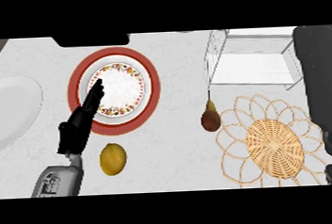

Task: Pick the tomato from the placemat and place it in the tiered shelf

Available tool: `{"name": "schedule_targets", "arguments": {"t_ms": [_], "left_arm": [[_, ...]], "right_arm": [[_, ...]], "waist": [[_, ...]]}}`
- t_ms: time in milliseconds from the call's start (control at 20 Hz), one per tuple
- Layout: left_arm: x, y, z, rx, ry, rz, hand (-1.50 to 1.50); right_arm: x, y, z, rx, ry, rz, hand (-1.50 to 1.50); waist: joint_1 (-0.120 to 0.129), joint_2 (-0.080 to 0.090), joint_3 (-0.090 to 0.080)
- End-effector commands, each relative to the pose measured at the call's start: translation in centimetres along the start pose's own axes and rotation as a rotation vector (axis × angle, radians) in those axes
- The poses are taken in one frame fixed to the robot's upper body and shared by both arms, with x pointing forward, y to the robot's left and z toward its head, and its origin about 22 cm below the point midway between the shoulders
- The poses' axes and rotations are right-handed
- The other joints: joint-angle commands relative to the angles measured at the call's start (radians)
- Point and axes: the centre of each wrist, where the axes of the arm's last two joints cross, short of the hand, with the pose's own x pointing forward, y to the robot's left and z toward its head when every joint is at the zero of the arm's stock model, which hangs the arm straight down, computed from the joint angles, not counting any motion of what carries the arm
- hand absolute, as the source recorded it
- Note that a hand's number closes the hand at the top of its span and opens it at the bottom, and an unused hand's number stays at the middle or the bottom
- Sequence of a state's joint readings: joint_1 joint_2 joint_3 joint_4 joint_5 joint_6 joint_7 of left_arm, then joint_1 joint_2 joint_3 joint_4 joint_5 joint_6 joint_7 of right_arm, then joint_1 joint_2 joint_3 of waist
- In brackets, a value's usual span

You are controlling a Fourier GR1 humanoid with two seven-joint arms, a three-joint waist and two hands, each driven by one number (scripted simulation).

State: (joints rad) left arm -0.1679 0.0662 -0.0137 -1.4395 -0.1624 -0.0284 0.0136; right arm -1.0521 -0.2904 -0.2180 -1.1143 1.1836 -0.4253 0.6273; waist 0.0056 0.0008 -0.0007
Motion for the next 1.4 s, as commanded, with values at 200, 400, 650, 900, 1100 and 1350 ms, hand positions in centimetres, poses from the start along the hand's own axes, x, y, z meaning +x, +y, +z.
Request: {"name": "schedule_targets", "arguments": {"t_ms": [200,400,650,900,1100,1350], "left_arm": [[-0.4,-1.8,0.2,-0.001,-0.003,0.018,0.0],[1.1,0.4,-1.3,0.019,-0.004,0.001,0.0],[0.6,-0.5,0.5,0.0,-0.014,0.01,0.0],[1.4,0.5,-0.7,-0.006,0.004,0.007,0.0],[0.0,-0.4,0.0,0.01,-0.005,0.004,0.0],[-0.4,0.2,0.5,0.015,0.011,-0.001,0.0]], "right_arm": [[-2.5,-0.7,-0.6,-0.049,0.113,0.057,-1.5],[-2.0,-1.6,0.6,-0.05,0.15,-0.088,-1.5],[-0.8,-3.0,-1.3,-0.006,0.157,-0.188,-1.5],[0.7,-4.5,-1.5,0.014,0.138,-0.264,-1.5],[0.0,-6.4,-1.5,-0.083,0.208,-0.375,-1.5],[0.0,-12.7,-4.0,-0.24,0.264,-0.528,-1.5]], "waist": [[-0.004,-0.001,0.0],[-0.007,-0.002,0.001],[0.004,-0.001,0.001],[0.001,-0.001,0.0],[-0.004,-0.002,0.0],[-0.014,-0.007,0.0]]}}
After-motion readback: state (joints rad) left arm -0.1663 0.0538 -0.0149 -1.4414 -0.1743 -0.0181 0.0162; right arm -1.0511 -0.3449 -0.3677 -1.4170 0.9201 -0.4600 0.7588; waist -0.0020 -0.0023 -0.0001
